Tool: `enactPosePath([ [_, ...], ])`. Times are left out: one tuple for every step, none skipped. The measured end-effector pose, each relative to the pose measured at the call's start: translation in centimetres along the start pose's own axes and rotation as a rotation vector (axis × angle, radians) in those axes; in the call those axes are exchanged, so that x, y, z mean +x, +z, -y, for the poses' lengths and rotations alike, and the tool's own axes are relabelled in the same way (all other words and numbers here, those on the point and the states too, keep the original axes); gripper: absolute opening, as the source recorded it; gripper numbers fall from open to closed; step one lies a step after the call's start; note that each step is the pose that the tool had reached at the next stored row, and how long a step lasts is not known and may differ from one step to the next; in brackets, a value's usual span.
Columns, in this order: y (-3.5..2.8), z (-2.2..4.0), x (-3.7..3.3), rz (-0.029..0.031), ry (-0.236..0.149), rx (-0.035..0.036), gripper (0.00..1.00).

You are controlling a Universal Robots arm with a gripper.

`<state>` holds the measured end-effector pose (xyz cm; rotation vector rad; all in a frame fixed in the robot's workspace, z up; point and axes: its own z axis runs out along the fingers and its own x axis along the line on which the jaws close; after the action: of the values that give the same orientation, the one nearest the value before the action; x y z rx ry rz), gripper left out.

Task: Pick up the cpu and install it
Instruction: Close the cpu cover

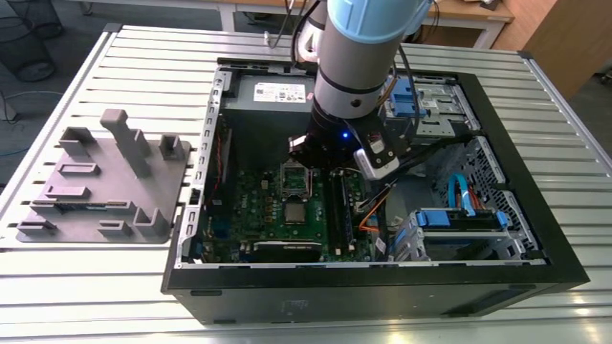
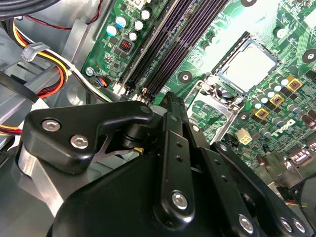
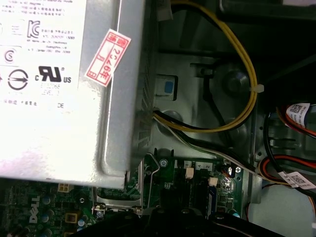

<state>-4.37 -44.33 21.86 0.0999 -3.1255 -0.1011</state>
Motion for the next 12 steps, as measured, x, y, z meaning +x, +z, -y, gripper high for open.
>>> enactPosePath([
  [0.02, 0.0, 0.0, 0.0, 0.0, 0.0, 0.11],
  [0.02, 0.0, 0.0, 0.0001, 0.0, -0.0001, 0.11],
  [0.02, 0.0, 0.0, 0.0, 0.0, 0.0, 0.11],
  [0.02, 0.0, 0.0, 0.0, 0.0, 0.0, 0.11],
  [0.02, 0.0, 0.0, 0.0, 0.0, -0.0001, 0.11],
  [0.02, 0.0, 0.0, 0.0, 0.0, 0.0, 0.11],
  [0.03, 0.0, 0.0, 0.0001, 0.0, -0.0001, 0.11],
  [0.03, 0.0, 0.0, 0.0, 0.0, -0.0001, 0.11],
  [0.03, 0.0, 0.0, 0.0, 0.0, -0.0001, 0.11],
  [0.06, -0.02, -0.01, 0.0001, 0.0, -0.0003, 0.11],
  [0.09, -0.05, -0.01, 0.0002, -0.001, -0.0004, 0.11],
  [0.12, -0.1, -0.01, -0.0001, -0.003, -0.0001, 0.11],
])
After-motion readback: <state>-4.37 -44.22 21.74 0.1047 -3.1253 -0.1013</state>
